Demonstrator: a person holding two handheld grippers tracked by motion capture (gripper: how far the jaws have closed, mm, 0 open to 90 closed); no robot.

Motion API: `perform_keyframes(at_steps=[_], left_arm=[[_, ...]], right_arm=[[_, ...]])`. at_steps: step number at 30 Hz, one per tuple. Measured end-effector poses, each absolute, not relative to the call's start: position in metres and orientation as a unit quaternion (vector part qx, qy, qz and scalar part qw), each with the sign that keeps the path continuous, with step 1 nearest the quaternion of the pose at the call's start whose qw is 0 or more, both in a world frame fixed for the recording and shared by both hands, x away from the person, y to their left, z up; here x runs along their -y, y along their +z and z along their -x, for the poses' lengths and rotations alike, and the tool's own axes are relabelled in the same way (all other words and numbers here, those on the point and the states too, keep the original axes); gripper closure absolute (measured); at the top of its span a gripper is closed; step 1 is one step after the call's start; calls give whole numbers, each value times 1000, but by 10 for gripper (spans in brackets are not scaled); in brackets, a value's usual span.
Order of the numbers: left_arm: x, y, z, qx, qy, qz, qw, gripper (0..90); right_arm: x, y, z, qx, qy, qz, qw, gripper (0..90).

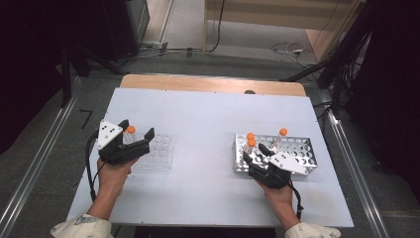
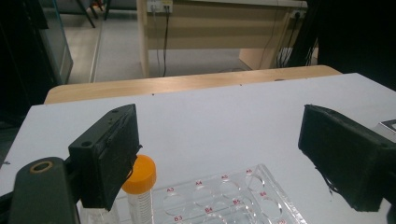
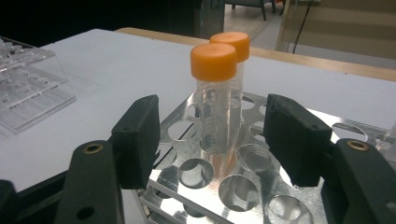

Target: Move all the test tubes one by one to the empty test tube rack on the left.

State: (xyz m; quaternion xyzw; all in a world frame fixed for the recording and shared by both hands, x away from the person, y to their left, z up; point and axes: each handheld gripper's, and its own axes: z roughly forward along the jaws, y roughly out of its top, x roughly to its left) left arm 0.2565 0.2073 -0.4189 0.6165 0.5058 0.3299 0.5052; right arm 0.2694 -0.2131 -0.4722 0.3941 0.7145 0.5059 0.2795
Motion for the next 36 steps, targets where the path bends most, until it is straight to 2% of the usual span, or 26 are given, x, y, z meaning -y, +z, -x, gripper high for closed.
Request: perform_keyframes(at_steps=[8,13,30,36], left_arm=[[-208,-419,-256,-507,331,-616,504,126],[-207,-419,-256,-507,331,-615,505,127],[-207,-419,-256,-507,329,-616,505,129],[-207,-419,-256,-507,329,-615,506,129]], right_arm=[[205,-479,-270,-705,502,-397,305,543],[206,-480,-271,-705,495,-411,298,598],[202,-483,-272,-697,493,-424,303,702],[204,-481,-272,-691,498,-423,309,710]])
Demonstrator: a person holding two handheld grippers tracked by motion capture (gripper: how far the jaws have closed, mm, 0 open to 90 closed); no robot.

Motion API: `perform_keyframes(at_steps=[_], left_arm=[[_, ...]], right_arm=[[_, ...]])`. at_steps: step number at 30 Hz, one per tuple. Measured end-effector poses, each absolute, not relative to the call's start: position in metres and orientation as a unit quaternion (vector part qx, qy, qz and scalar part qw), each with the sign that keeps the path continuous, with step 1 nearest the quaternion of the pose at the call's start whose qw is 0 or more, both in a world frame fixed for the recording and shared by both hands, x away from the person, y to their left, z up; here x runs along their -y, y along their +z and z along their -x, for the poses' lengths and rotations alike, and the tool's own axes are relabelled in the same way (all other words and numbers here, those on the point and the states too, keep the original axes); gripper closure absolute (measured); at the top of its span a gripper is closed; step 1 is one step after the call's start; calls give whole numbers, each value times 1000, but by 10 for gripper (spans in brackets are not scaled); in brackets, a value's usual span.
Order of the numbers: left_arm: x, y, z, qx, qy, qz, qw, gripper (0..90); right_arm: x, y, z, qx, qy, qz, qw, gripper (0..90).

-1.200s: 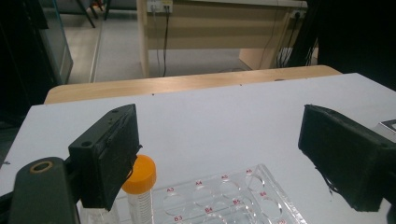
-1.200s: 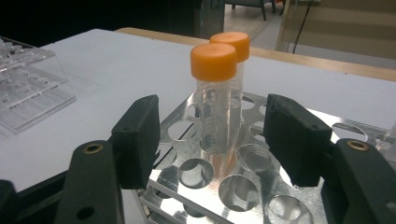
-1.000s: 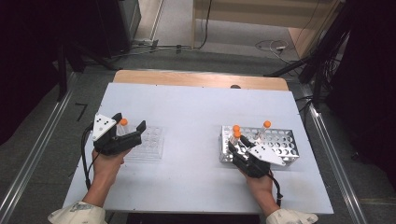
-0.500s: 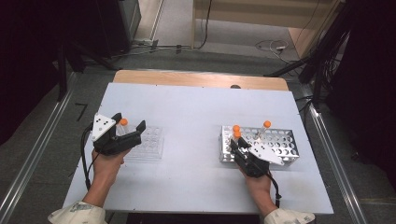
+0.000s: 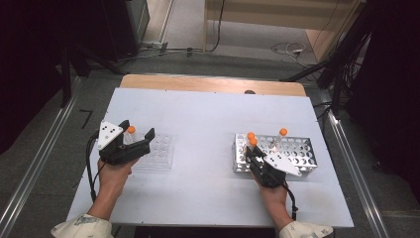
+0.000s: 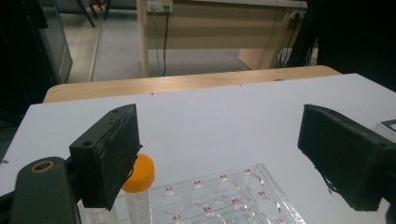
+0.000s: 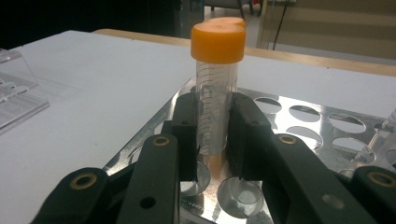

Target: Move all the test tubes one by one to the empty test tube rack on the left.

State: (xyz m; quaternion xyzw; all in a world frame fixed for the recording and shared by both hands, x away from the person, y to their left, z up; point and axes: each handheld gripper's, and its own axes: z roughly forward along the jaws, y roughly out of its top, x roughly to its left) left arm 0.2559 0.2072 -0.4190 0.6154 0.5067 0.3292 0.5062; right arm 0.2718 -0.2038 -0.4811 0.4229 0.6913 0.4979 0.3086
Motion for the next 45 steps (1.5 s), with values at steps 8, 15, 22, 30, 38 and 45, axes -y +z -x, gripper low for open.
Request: perform_keyframes(at_steps=[8,15,22,30,38,45], left_arm=[[-207,-419,-256,-508,329,-613,507,129],[-207,-419,-256,-507,329,-616,506,129],[-207,-419,-256,-506,329,-616,507,129],[-206,-419,-256,-506,329,-616,507,129],[-202,-419,-256,-501,324,-622,507,128],[-187,-420,-254,-487,309,-635,514,128]], right_arm=[[205,-468,-269,-680,513,-412,322,713],[209,-453,-265,-666,531,-411,325,713],[209,-441,-261,-661,539,-401,334,714],[204,-429,-251,-665,554,-385,321,714],[182,-429,-247,-693,553,-359,291,714],[158,-434,-248,-719,548,-334,265,714]])
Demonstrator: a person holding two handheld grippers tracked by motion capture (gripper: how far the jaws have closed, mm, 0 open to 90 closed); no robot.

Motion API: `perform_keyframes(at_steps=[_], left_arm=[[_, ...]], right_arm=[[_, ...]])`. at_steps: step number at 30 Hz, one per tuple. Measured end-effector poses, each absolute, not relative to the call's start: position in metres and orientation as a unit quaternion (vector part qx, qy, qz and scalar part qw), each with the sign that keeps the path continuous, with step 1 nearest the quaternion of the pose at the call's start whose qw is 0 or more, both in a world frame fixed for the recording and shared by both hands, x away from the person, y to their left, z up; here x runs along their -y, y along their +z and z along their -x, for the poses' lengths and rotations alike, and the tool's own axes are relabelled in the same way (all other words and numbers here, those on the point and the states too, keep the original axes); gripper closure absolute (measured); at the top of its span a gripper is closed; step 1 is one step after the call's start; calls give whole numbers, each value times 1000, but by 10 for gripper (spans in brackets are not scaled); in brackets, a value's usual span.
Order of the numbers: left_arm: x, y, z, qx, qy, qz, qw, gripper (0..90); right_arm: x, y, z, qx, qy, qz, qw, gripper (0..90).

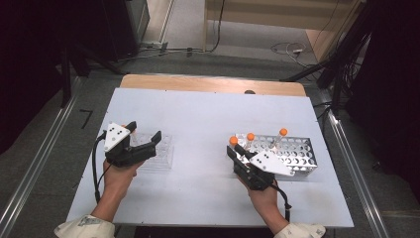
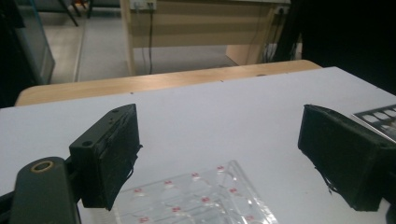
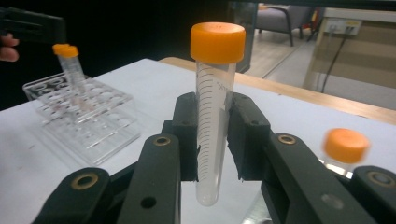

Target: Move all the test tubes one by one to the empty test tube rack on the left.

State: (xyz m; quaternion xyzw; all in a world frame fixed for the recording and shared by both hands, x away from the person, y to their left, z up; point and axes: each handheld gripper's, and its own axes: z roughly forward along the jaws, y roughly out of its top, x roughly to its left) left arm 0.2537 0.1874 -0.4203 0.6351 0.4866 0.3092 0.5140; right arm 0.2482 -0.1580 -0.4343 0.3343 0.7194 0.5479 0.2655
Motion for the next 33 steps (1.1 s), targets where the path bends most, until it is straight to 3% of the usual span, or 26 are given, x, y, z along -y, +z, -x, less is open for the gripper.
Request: perform_keyframes(at_steps=[22,33], left_arm=[[-125,-432,-245,-421,252,-682,543,141],[-122,-433,-244,-397,223,-692,560,307]], right_arm=[[99,-455,-259,-759,532,-304,220,714],[78,-461,-260,-766,534,-293,204,714]])
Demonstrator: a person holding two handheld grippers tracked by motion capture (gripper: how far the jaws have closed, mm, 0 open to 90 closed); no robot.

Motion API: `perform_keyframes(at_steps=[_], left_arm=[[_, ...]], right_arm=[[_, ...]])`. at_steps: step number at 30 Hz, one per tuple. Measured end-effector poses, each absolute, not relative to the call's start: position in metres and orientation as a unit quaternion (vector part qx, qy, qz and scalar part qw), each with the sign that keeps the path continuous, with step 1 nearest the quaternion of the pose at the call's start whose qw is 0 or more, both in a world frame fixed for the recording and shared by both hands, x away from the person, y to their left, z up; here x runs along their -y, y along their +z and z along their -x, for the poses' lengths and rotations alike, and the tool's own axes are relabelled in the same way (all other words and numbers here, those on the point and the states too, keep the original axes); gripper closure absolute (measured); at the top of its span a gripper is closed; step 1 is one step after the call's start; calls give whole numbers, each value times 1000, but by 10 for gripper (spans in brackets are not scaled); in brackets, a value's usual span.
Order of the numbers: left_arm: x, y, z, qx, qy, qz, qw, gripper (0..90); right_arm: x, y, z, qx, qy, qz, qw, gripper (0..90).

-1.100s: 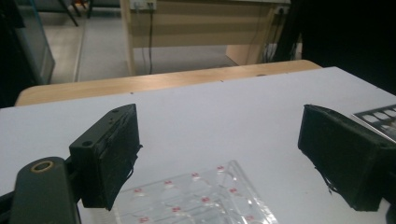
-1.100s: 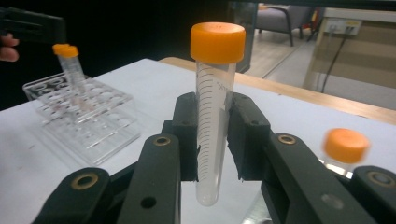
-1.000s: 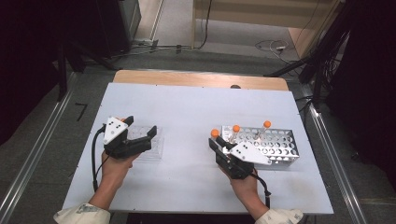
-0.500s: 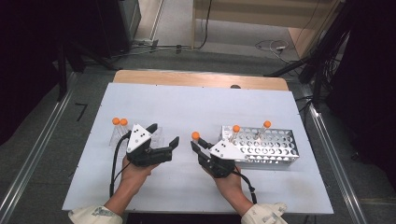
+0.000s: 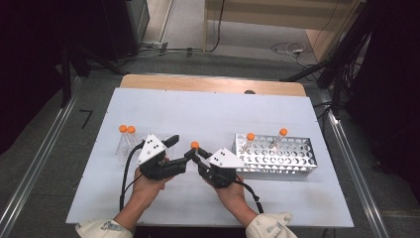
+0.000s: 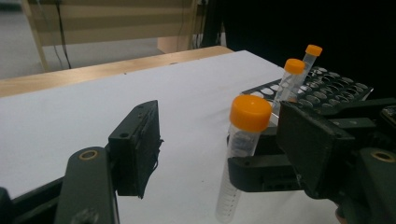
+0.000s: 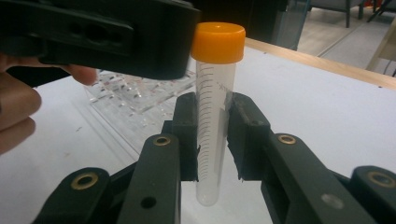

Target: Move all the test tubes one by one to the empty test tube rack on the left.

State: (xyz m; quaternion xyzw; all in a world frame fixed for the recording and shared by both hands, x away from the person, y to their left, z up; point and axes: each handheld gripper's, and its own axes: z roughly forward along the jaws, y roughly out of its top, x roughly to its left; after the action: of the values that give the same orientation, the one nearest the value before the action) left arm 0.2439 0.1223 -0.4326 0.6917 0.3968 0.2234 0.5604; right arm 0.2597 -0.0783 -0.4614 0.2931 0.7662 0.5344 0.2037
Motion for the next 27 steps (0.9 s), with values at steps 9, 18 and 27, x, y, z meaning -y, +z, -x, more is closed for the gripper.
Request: perform_keyframes(at_steps=[9,18,27], left_arm=[[-120,-434,-244,-387,220,-697,561,393],[-120,-434,-243,-382,216,-701,562,529],[-119,-433,-242,-383,224,-699,560,658]], right_arm=[[66,-461,-257,-770,539,-284,190,714],[59,-460,-257,-770,542,-281,184,714],[59,-460,-258,-769,543,-282,184,714]])
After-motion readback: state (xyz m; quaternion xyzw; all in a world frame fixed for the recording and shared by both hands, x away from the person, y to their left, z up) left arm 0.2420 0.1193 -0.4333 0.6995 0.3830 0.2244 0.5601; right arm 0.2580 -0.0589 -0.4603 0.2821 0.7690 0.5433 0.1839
